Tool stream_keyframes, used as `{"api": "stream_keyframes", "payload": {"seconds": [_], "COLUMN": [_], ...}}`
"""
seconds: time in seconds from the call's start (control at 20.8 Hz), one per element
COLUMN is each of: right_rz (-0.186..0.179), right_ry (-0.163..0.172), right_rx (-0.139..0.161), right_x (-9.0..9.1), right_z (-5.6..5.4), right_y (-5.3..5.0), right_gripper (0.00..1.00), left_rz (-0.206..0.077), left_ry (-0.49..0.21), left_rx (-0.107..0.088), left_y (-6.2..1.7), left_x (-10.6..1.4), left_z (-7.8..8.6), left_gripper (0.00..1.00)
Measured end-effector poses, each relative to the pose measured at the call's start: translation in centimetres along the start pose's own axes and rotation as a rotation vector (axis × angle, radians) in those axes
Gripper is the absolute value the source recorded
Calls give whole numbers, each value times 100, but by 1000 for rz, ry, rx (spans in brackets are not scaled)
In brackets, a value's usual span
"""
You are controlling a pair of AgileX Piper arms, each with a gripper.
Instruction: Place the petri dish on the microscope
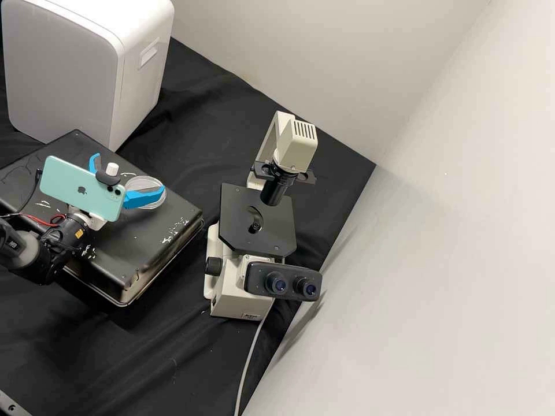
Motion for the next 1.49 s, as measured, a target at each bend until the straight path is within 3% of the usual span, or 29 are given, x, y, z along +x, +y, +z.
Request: {"api": "stream_keyframes", "payload": {"seconds": [0.29, 0.67, 0.86, 1.25, 1.34, 1.49], "right_rz": [-14, -31, -34, -32, -32, -32], "right_ry": [-2, -8, -7, -6, -6, -6], "right_rx": [-10, -8, -15, -18, -18, -18], "right_x": [8, 19, 32, 37, 37, 37], "right_z": [5, 18, 20, 22, 22, 22], "right_y": [-39, -93, -144, -166, -166, -166], "right_gripper": [100, 100, 100, 100, 100, 100], "left_rz": [2, -16, 6, -18, -19, -35], "left_ry": [4, 0, -8, -6, -4, -2], "left_rx": [34, 37, 53, 37, 48, 38], "left_y": [3, -14, 6, -20, -23, -48], "left_x": [14, 33, 33, 82, 98, 140], "left_z": [19, 48, 56, 119, 140, 193], "left_gripper": [100, 100, 100, 100, 100, 100]}}
